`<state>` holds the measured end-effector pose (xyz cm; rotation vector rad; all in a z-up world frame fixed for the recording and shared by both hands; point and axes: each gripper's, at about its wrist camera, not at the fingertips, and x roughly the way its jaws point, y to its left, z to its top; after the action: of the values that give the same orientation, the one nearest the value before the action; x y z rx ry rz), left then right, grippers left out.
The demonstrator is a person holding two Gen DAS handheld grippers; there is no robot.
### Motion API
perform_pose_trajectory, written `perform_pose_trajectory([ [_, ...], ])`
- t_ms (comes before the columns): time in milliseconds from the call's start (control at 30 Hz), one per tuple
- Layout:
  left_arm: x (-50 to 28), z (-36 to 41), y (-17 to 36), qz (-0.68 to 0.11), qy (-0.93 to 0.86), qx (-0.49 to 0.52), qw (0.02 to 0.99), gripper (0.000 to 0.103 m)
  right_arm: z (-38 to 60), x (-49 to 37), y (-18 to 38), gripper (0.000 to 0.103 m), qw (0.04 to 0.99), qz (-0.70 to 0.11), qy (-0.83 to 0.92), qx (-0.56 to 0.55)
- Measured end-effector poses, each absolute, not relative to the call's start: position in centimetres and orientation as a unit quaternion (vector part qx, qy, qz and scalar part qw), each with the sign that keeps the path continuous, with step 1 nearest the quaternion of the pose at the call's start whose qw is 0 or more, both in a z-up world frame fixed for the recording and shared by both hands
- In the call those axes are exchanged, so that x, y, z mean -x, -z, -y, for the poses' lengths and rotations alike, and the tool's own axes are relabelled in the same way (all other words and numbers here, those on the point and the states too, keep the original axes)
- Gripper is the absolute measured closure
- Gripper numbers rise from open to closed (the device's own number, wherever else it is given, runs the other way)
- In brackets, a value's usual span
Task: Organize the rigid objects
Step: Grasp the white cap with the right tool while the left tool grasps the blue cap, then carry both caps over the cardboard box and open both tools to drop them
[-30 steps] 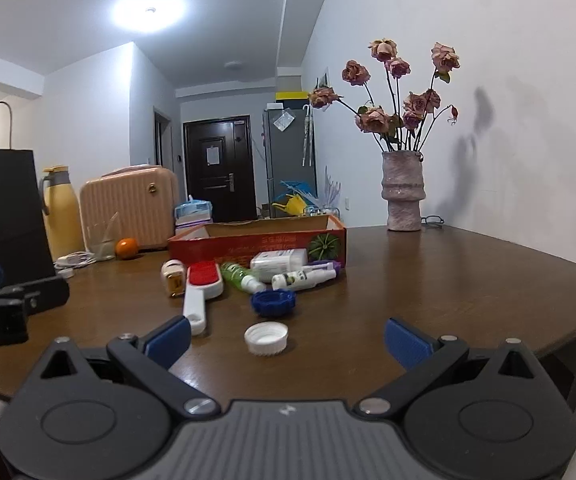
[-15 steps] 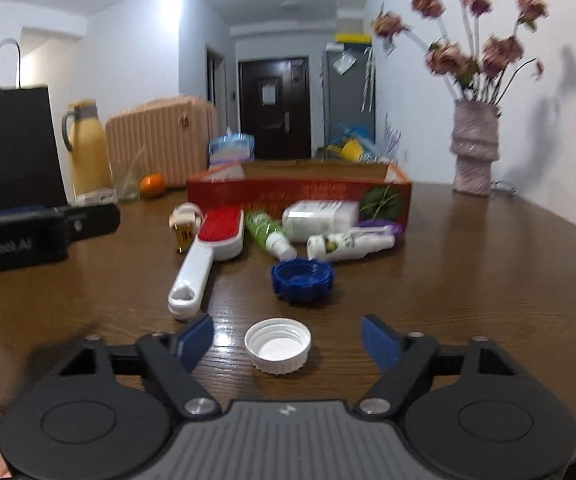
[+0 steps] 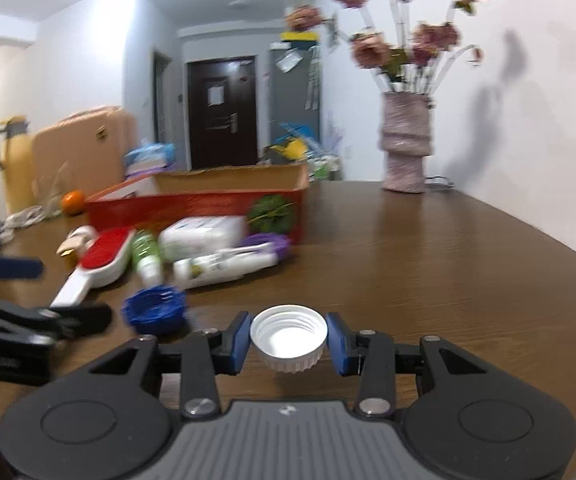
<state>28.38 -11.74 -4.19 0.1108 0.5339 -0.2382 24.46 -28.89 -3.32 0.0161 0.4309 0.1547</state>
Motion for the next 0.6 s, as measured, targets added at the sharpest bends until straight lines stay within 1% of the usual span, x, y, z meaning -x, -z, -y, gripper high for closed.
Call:
perform_pose_trajectory([
  [67, -30.1, 12.7, 4.7, -0.285, 0.121, -0.033, 0.95, 0.0, 30.0, -24.4, 3.4, 0.063, 0.974, -0.213, -0.075, -0.023],
  [100, -30.9, 13.2, 5.0, -0.293, 0.122, -0.029, 0.948, 0.002, 30.4, -24.4, 3.5, 0.063, 0.973, -0.215, -0.077, -0.026],
  [133, -31.5, 13.6, 5.4, -0.301, 0.117, -0.027, 0.946, 0.007, 30.5, -24.4, 3.7, 0.063, 0.973, -0.216, -0.08, -0.027],
  [167, -32.0, 13.8, 5.6, -0.306, 0.114, -0.027, 0.945, 0.036, 30.6, -24.5, 3.8, 0.063, 0.972, -0.218, -0.083, -0.026],
  [200, -32.5, 14.1, 6.0, -0.316, 0.104, -0.028, 0.943, 0.05, 30.5, -24.5, 4.0, 0.063, 0.971, -0.22, -0.086, -0.025],
  [267, -32.8, 14.1, 6.2, -0.322, 0.105, -0.015, 0.941, 0.05, 30.5, -24.5, 4.1, 0.063, 0.971, -0.219, -0.091, -0.027],
  [467, -31.4, 13.8, 5.7, -0.314, 0.104, -0.023, 0.943, 0.05, 30.5, -24.0, 3.7, 0.063, 0.972, -0.212, -0.096, -0.037],
  [600, -28.4, 12.7, 4.0, -0.268, 0.092, -0.03, 0.959, 0.05, 30.0, -23.1, 2.8, 0.063, 0.974, -0.2, -0.101, -0.032],
])
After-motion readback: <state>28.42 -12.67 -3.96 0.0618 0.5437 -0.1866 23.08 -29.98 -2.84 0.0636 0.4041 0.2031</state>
